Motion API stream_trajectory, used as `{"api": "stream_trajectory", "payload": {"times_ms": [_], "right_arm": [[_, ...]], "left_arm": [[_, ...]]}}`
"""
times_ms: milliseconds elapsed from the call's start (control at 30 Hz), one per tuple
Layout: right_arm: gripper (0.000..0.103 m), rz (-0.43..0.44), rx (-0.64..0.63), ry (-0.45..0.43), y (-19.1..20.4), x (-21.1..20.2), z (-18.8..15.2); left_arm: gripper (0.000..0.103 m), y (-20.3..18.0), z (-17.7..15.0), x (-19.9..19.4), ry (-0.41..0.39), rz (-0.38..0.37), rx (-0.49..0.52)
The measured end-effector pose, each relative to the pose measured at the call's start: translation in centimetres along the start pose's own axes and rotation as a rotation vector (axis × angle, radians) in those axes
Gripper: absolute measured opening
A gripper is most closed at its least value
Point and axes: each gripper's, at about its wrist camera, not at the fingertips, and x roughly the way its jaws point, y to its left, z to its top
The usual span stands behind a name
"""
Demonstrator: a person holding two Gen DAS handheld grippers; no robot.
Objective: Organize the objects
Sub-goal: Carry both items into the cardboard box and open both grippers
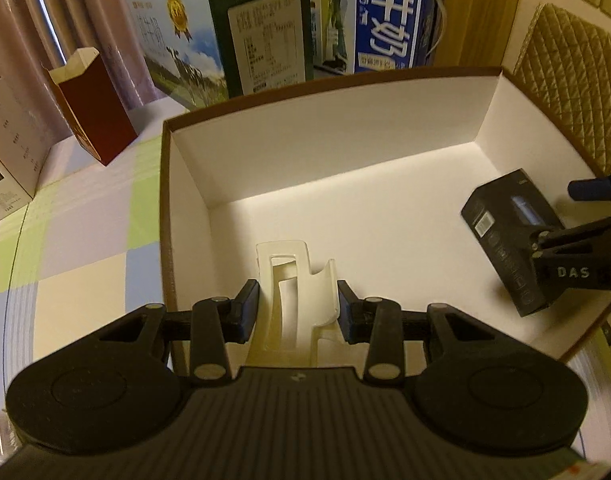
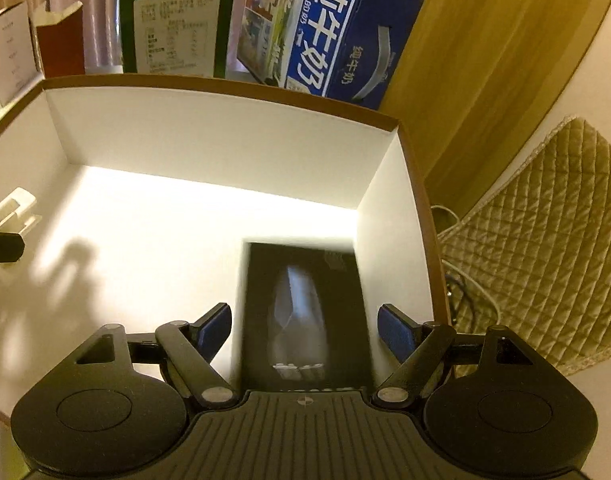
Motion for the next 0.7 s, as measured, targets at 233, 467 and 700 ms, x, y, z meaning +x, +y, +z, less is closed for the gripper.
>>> {"api": "stream_trajectory", "payload": {"times_ms": [233, 467, 700], "right_arm": [[0.087, 0.072, 0.052, -0.035, -0.7, -1.8, -0.9], [0.098, 0.174, 0.118, -0.06, -1.4, -3.6, -1.2], [0.101, 0.241, 0.157, -0.088, -2.1, -5.7, -2.3]], "left_arm": [[0.035, -0.6, 0.1, 0.5, -0.002, 0.029, 0.045], [0.065, -1.1, -0.1, -0.2, -0.013, 0.048, 0.069], [0.076, -0.5, -0.6, -3.3, -0.03, 0.028, 0.022]]}}
